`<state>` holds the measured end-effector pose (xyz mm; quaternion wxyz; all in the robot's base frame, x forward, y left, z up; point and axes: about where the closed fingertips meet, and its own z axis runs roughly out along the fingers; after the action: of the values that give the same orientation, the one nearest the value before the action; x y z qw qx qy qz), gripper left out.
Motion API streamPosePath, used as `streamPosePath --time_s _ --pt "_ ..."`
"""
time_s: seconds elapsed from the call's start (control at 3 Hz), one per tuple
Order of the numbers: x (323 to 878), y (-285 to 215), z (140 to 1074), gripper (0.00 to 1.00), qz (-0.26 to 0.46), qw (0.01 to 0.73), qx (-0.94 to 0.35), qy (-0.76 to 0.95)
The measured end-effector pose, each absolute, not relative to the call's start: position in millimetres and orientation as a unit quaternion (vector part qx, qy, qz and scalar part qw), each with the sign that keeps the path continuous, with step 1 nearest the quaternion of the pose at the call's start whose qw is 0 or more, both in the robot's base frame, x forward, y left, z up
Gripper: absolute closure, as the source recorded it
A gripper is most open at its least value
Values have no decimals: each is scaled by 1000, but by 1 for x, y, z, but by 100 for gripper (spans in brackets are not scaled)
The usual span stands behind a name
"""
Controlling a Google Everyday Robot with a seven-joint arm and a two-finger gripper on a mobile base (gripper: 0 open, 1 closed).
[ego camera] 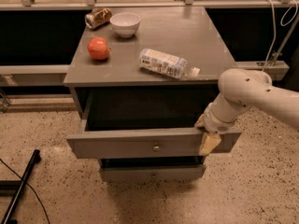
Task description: Open top drawer
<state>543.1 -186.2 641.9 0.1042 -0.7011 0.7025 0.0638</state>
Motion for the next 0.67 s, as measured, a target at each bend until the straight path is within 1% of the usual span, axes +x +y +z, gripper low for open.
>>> streamPosePath --time_s 0.67 --pt "491 -193 657 33 92 97 -691 710"
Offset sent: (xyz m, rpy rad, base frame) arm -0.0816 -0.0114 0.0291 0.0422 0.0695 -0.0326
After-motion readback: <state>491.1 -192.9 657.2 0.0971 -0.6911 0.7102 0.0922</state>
